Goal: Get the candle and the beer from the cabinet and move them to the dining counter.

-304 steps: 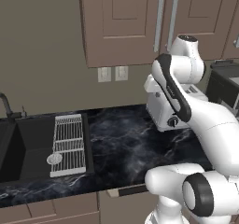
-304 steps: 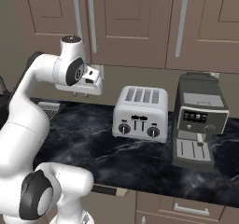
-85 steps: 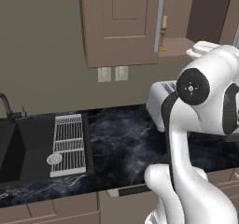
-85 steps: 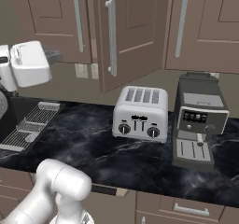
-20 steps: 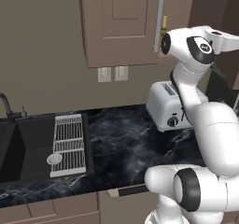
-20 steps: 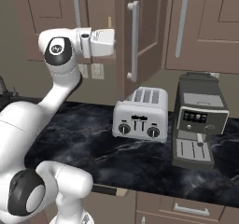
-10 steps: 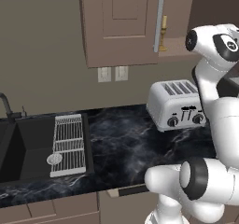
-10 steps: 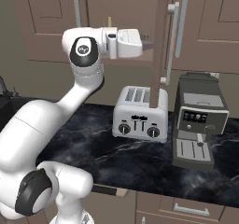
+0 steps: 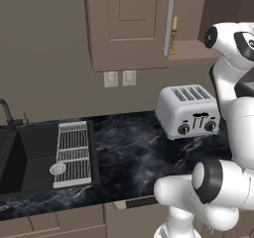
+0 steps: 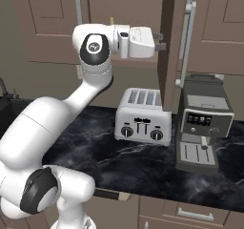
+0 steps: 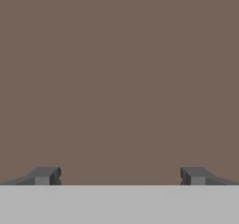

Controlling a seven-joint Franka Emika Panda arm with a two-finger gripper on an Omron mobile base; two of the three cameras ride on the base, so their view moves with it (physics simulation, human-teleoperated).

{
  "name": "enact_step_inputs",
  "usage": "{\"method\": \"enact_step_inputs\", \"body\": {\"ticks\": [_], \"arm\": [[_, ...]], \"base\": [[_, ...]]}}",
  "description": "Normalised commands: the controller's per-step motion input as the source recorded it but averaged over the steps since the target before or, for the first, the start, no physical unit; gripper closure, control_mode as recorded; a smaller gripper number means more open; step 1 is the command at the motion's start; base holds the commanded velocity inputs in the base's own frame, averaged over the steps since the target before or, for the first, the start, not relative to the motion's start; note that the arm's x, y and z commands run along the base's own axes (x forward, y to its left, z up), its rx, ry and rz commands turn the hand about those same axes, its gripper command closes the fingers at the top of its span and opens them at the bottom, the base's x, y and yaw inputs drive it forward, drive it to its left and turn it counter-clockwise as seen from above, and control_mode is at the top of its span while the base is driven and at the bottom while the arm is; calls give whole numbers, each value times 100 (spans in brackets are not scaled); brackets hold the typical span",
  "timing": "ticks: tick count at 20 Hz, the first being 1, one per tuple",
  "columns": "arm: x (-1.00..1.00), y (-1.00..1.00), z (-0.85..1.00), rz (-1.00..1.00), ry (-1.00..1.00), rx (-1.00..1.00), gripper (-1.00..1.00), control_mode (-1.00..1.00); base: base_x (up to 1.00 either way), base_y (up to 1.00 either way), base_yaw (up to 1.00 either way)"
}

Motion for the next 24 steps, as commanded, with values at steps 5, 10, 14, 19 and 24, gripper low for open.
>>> {"method": "enact_step_inputs", "body": {"ticks": [5,10,14,19,24], "arm": [[0,-54,0,0,0,4,-100,-100],[-3,-24,0,1,0,1,-100,-100],[-2,29,0,8,0,0,-100,-100],[-2,55,0,12,0,0,-100,-100],[-4,61,0,16,0,0,-100,-100]], "base": [[0,0,0],[0,0,0],[0,0,0],[0,0,0],[0,0,0]]}}
